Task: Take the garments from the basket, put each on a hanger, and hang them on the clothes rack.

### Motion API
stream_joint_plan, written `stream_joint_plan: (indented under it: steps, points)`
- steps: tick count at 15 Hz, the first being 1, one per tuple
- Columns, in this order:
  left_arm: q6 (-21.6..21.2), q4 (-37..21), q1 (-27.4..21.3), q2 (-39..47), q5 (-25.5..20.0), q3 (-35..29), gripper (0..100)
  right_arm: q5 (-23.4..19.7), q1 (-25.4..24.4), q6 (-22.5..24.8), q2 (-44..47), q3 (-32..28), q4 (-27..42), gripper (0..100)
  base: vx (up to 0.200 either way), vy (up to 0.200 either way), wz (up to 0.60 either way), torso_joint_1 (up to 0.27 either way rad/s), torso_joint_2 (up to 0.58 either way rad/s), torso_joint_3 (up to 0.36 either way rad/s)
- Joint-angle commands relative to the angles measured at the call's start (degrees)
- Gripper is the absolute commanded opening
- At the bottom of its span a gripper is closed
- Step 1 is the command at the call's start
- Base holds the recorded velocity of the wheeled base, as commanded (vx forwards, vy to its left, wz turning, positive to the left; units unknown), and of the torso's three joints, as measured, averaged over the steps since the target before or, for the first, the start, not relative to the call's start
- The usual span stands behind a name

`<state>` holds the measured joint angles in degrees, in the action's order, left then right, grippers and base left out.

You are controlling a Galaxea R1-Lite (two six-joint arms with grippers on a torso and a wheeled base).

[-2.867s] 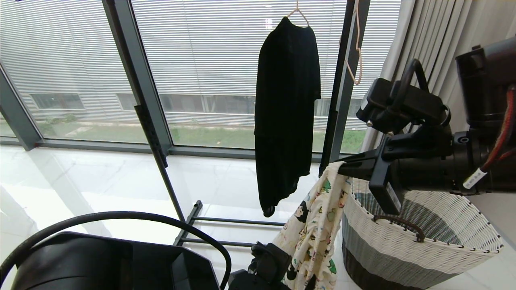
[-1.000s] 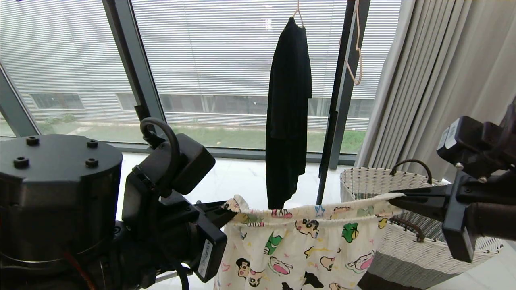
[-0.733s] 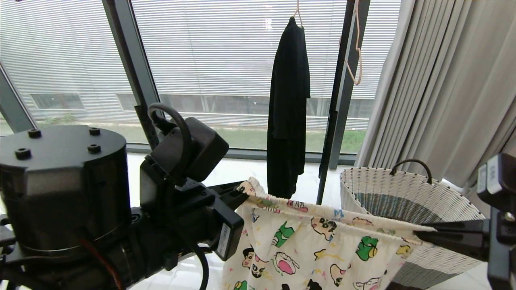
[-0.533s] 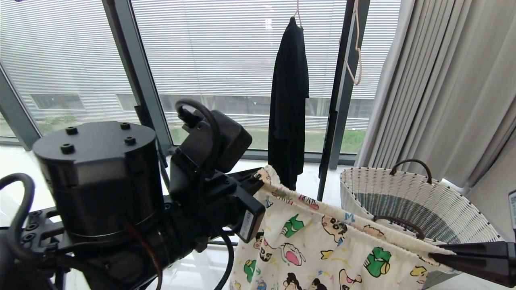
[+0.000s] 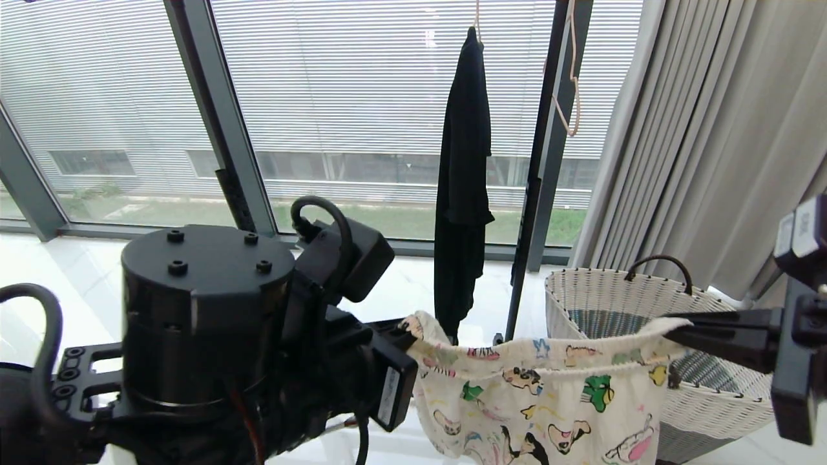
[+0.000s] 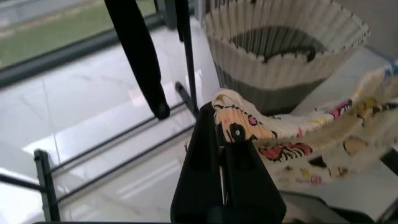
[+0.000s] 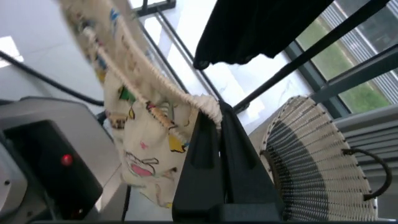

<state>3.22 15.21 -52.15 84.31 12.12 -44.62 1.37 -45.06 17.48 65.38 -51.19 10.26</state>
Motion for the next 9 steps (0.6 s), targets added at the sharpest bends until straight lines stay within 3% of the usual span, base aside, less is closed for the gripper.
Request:
stream_joint_plan:
  steps: [1,2,4,6,9]
  points:
    - [5.22,-12.4,-4.19,-7.41,0.01,-1.17,0,-0.13,1.02,0.01,9.42,-7.61,-1.48,0,0.0,0.0,0.0,0.0,0.0,0.0]
    - [7.68,-17.15,-7.0,-8.2,0.1,-1.17,0,-0.22,1.02,0.01,11.97,-10.69,-1.48,0,0.0,0.0,0.0,0.0,0.0,0.0]
    - [10.23,-18.73,-11.04,-7.32,5.02,-1.09,0,-0.57,1.02,0.1,14.51,-14.11,-1.48,0,0.0,0.0,0.0,0.0,0.0,0.0]
    - [10.14,-18.64,-11.31,-5.47,9.59,-1.09,0,-0.57,1.02,0.1,14.78,-14.11,-1.39,0,0.0,0.0,0.0,0.0,0.0,0.0]
    - [10.23,-18.64,-11.31,-5.12,10.29,-1.17,0,-0.49,1.02,0.01,14.6,-14.03,-1.12,0,0.0,0.0,0.0,0.0,0.0,0.0]
